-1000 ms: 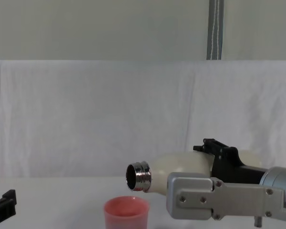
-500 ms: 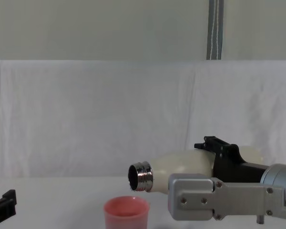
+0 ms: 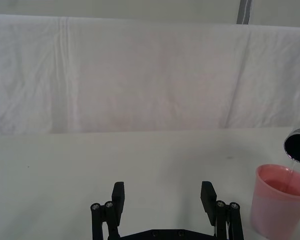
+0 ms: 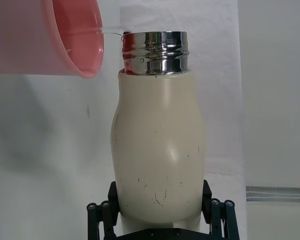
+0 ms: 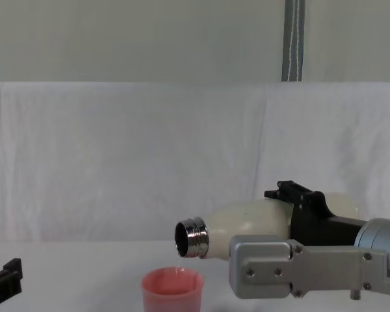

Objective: Grasp the thermos with one hand and pour water into the cup lid.

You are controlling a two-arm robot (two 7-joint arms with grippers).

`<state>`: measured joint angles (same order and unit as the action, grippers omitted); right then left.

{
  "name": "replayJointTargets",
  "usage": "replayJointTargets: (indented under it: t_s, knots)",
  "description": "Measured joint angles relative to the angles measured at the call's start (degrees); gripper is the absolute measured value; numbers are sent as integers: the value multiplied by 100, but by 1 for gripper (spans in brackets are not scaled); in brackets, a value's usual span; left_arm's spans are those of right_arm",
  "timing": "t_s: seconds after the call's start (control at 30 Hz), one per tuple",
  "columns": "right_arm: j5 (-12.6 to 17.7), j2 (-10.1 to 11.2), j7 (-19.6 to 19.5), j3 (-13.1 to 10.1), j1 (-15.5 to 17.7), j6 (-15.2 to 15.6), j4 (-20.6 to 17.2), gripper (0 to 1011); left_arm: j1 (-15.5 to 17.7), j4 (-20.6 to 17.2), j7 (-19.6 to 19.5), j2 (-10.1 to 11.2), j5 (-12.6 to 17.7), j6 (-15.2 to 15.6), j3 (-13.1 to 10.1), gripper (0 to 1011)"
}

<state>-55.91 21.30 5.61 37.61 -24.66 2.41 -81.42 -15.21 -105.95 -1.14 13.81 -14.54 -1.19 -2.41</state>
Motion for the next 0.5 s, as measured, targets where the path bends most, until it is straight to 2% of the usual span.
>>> replayJointTargets:
  t_s: [0.5]
  knots:
    - [-53,27,0,36,-34,-2,-32,956,0,0,0,0,0,0,0,1001]
